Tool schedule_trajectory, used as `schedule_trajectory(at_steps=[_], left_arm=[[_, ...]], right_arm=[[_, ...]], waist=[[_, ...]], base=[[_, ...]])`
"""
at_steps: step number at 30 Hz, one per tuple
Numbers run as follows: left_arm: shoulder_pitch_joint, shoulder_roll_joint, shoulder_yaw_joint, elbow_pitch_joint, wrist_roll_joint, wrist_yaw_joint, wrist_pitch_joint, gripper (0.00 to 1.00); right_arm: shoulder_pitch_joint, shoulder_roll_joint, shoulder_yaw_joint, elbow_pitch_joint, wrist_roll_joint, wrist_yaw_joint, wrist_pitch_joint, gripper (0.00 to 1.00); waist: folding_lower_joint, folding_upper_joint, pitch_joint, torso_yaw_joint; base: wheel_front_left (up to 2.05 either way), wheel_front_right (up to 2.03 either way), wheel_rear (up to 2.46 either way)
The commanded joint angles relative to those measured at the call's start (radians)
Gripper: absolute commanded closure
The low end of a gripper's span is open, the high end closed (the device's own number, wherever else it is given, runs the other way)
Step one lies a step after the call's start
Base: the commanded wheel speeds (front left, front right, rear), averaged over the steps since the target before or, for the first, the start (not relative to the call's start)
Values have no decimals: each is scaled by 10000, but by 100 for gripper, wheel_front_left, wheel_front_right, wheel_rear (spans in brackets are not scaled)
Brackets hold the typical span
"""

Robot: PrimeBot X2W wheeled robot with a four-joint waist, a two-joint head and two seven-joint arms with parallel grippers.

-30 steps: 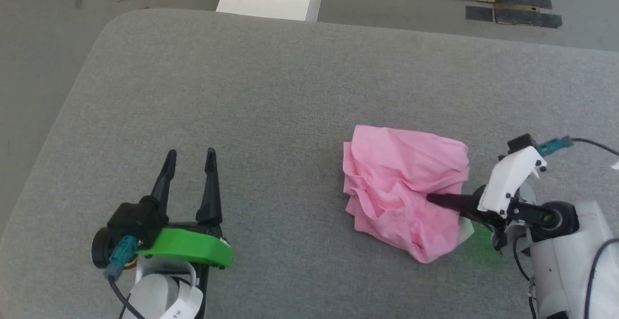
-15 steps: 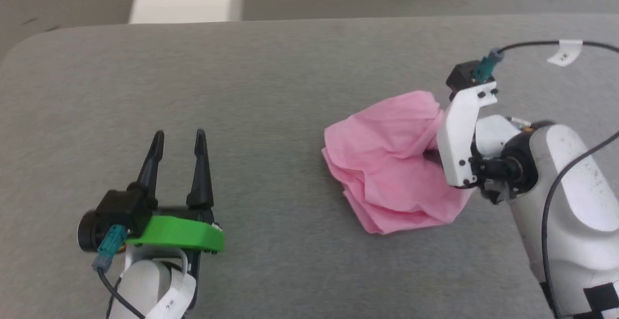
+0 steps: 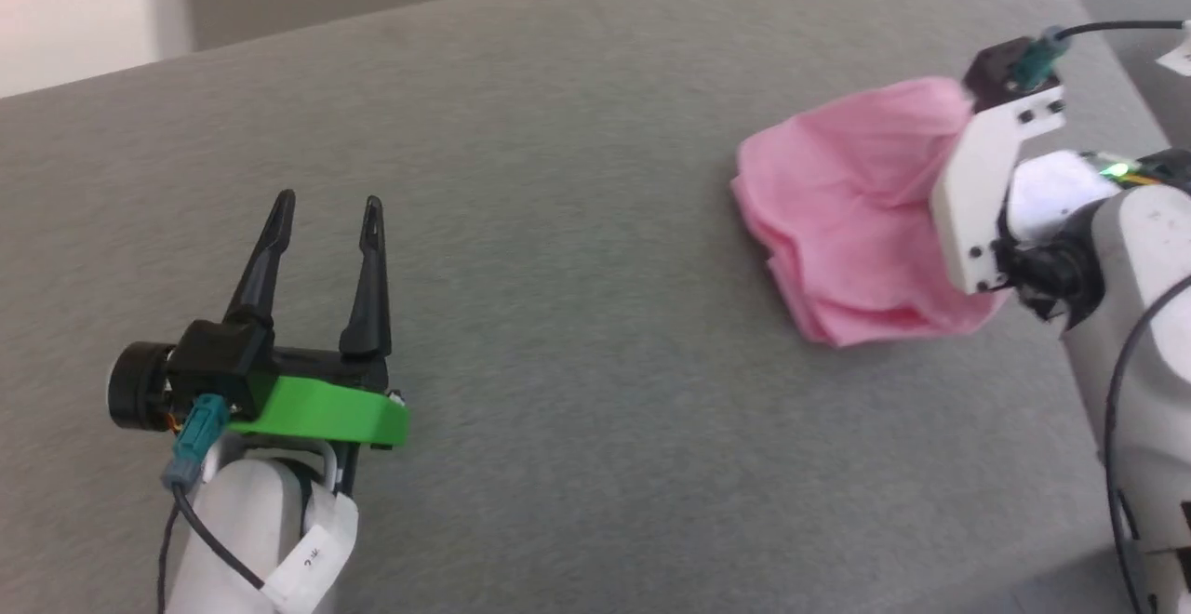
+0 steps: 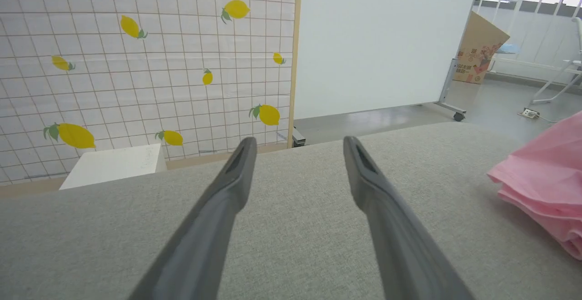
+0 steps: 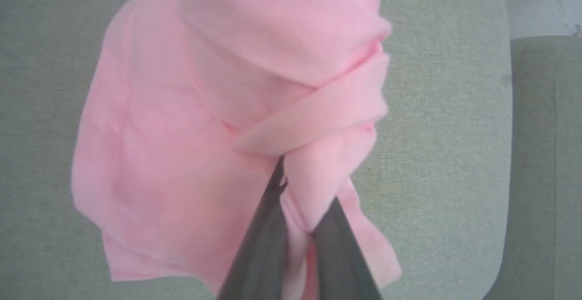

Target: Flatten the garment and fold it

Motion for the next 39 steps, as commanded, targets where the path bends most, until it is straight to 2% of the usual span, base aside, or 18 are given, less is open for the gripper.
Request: schedule_trajectory(at_steps=[1,7,13,17,26,34,36,37,39], left_arm=[[-160,148,10,-46,90,-79,-38,0],[-305,562,-87,-136,267,-120,-36,0],[-572,1023,-189,-527,392,-148,287,0],[-711,1289,-210,-862,417,-160,619,0],[-751,1584,-207,-1415,413,-106,1007,0],[-614,1659,-131,-1579,308,2,1008,0],[-592,1605,-172,-1505,270,27,920,0],[-579,1567,-205,-1447,250,38,867,0],[-561,1475,-285,-1288,198,48,756,0]], right_arm=[[-238,-68,-66,211,-272,-13,-364,100],[-745,167,-877,1380,-1118,-13,-1957,100],[-1400,360,-1884,2387,-2404,-13,-3494,100],[-1813,544,-2709,2901,-3242,-13,-4587,100],[-2453,653,-4180,3900,-4730,-13,-6249,100],[-2765,885,-5127,4959,-5535,-13,-6370,100],[-2716,833,-5376,5134,-5794,-13,-6213,45],[-2674,796,-5551,5208,-5924,-13,-6102,0],[-2589,739,-5755,5274,-6165,-13,-6071,0]], waist=[[0,-1,899,-1474],[0,-1,1430,-2162],[0,-1,2080,-2353],[0,-1,2411,-2219],[0,-1,2772,-1494],[0,-1,2670,-1266],[0,-1,2525,-1222],[0,-1,2431,-1200],[0,-1,2209,-1141]], base=[[0,0,0],[0,0,0],[0,0,0],[0,0,0],[0,0,0],[0,0,0],[0,0,0],[0,0,0],[0,0,0]])
